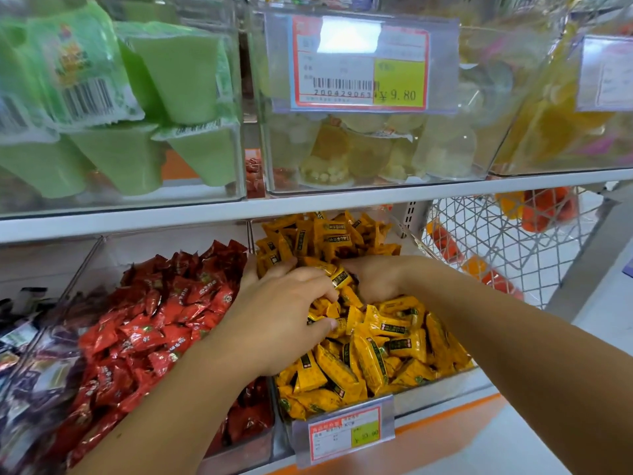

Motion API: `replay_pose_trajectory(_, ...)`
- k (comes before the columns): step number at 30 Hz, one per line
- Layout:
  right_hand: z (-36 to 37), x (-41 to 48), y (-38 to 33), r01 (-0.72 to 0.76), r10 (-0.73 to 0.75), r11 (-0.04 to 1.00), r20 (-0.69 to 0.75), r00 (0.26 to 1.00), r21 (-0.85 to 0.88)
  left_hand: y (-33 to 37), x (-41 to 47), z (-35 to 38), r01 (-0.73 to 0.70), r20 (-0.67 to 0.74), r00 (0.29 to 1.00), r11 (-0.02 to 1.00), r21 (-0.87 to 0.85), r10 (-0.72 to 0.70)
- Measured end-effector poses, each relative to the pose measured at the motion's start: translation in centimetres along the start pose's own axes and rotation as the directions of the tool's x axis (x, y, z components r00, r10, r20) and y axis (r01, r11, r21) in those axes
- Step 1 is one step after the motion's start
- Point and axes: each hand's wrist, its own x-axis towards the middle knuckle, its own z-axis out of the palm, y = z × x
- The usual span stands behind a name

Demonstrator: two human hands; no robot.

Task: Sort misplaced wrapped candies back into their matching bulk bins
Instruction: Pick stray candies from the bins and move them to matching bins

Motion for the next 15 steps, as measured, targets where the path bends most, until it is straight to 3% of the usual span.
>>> replay_pose_trajectory(6,0.4,1.5,0.8,0.04,-0.039,0.999,-0.08,0.996,0.012,-0.5,-0.1,0.3,-0.01,-0.054,0.999,0.996,-0.093,0.005)
replay_pose_trajectory(10,-0.2,0.4,1.6,0.061,-0.039,0.992,-0.2,0.979,0.106,-0.6,-0.2,0.5,-0.011,-0.105,0.994,0.984,-0.18,-0.008)
replay_pose_trajectory(15,-0.9,-1.2,2.1,0.079,0.032,0.941,-0.319,0.947,0.33,-0.7,-0.1,0.7,0.016,-0.11,0.993,0.988,-0.155,-0.033)
